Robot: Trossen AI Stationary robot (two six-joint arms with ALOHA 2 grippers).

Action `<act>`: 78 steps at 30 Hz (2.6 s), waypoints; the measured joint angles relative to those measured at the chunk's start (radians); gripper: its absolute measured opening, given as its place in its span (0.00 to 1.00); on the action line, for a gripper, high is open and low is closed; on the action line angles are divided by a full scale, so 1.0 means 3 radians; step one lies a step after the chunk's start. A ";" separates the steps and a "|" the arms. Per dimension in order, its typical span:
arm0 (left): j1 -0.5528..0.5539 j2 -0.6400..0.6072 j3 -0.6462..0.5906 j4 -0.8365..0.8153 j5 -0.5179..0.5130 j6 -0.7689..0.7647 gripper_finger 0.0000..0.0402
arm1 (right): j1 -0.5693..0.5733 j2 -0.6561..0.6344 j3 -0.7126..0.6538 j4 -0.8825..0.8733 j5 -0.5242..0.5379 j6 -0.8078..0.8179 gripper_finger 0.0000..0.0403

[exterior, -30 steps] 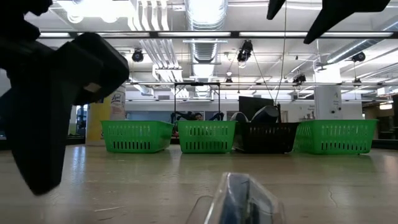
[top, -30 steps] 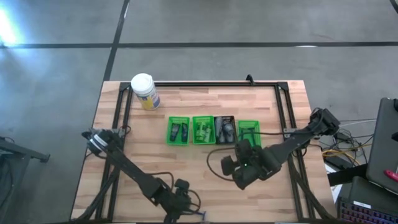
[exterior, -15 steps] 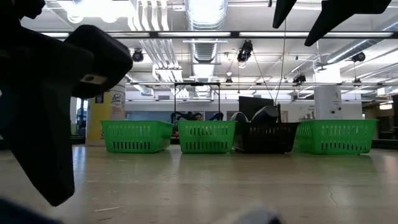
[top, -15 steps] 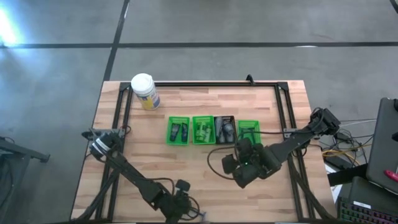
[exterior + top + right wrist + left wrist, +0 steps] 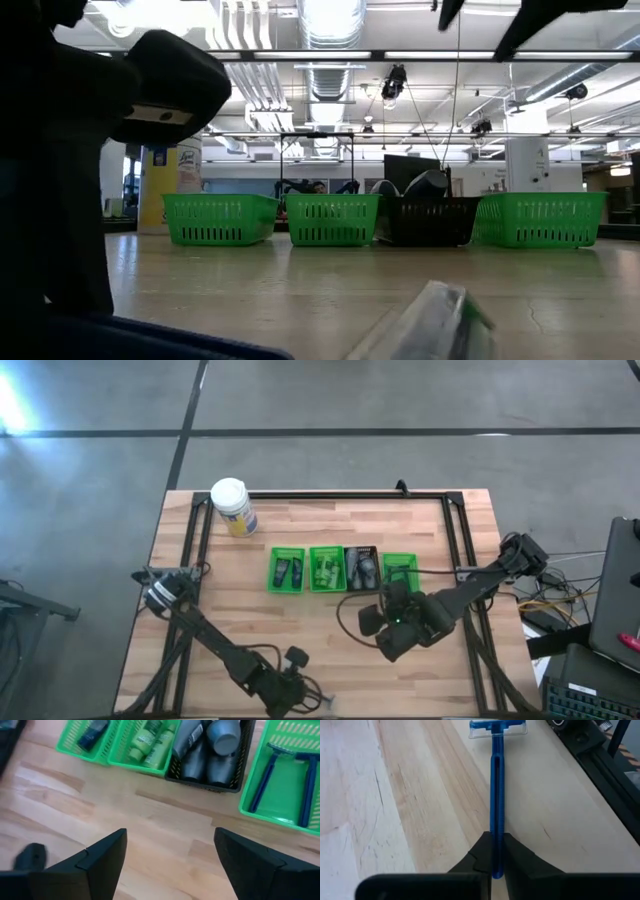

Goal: Pick & Place Travel size toiletries
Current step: Put the blue razor into the right green bin

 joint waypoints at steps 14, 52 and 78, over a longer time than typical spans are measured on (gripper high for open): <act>0.0677 -0.0628 -0.0102 -0.0285 0.0524 -0.0073 0.06 | 0.0168 -0.0471 0.0406 -0.0373 0.0847 0.0417 0.84; 0.2815 -0.1854 -0.0688 0.2039 0.1120 -0.1756 0.05 | -0.0730 -0.0834 0.0186 0.0567 0.1023 -0.1081 0.81; 0.3158 -0.1864 -0.0716 0.0629 0.1864 -0.0902 0.05 | -0.0981 -0.0995 0.0107 -0.0298 -0.0178 -0.1285 0.78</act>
